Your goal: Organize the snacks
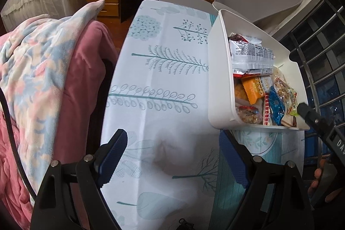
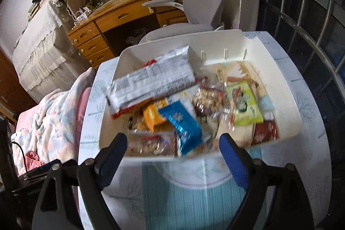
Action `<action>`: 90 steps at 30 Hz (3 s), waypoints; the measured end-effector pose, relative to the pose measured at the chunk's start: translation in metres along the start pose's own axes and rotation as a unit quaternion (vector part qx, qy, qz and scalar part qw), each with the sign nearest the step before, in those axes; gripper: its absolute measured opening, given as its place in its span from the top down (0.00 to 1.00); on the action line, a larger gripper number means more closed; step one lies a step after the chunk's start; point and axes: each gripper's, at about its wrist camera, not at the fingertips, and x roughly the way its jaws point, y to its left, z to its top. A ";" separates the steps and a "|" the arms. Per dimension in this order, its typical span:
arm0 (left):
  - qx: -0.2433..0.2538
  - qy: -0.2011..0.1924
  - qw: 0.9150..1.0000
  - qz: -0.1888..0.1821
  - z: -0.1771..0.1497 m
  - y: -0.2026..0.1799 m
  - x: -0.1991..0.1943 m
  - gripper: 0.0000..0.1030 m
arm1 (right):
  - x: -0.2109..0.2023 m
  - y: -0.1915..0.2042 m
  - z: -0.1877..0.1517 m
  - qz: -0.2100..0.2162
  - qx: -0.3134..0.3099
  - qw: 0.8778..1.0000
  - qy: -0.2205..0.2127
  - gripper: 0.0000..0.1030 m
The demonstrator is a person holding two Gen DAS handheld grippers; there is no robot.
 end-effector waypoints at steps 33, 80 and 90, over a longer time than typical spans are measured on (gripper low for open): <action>0.055 -0.042 0.998 -0.014 -0.101 -0.120 -0.152 0.05 | -0.144 -0.035 -0.074 0.077 -0.063 0.989 0.114 0.14; 0.023 -0.107 0.987 0.115 -0.135 -0.211 -0.183 0.01 | -0.197 -0.106 -0.071 0.069 -0.068 0.994 0.046 0.00; 0.024 -0.106 0.987 0.114 -0.134 -0.211 -0.183 0.01 | -0.195 -0.106 -0.073 0.068 -0.068 0.994 0.049 0.00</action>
